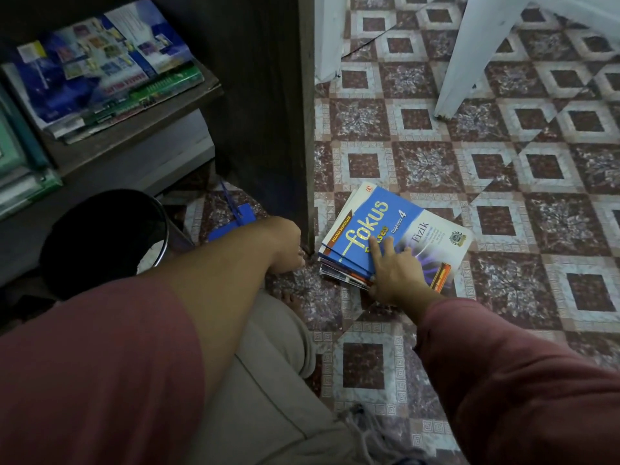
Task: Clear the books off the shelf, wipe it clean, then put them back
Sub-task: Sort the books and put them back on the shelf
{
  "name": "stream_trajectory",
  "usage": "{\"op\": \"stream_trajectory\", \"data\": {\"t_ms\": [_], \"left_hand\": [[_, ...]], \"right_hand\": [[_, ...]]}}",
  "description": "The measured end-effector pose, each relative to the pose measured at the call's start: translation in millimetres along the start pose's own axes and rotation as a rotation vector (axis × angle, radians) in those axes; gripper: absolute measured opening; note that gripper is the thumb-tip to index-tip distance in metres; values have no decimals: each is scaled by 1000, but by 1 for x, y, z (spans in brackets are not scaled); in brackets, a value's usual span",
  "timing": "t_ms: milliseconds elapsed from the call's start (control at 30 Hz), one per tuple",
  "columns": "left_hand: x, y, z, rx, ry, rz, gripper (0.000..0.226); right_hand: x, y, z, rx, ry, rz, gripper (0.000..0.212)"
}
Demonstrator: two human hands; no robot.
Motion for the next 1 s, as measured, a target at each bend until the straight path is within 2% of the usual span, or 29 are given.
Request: {"op": "stream_trajectory", "data": {"t_ms": [133,233,367,533,733,867,933,1000], "left_hand": [[1,0,8,-18,7,24,43],[10,-1,12,-33,17,34,43],[23,-5,15,-14,35,63,42],[29,-11,17,-4,25,69,46],[28,-10,16,24,39,103,48],[45,-23,19,245,126,278,63],[59,-26,18,263,153,383,67],[67,-28,14,223,157,417,56]], "right_hand": [[22,21,-9,55,40,219,84],[31,30,-8,39,-12,187,80],[43,17,-4,-72,-109,181,80],[55,-11,-3,-99,-86,357,47],[49,-1,-34,-25,-23,513,52],[28,-28,-65,59,1,381,47],[20,-57,-81,140,8,312,43],[17,-90,-99,213,2,275,37]]}}
Point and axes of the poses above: each hand's wrist, its own z-axis towards the middle knuckle, its own y-axis out of the palm, x = y × z, the point moved 7 cm from there along z, towards the middle knuckle, and after that the axes turned 12 degrees about -x, right-handed, at the moved point
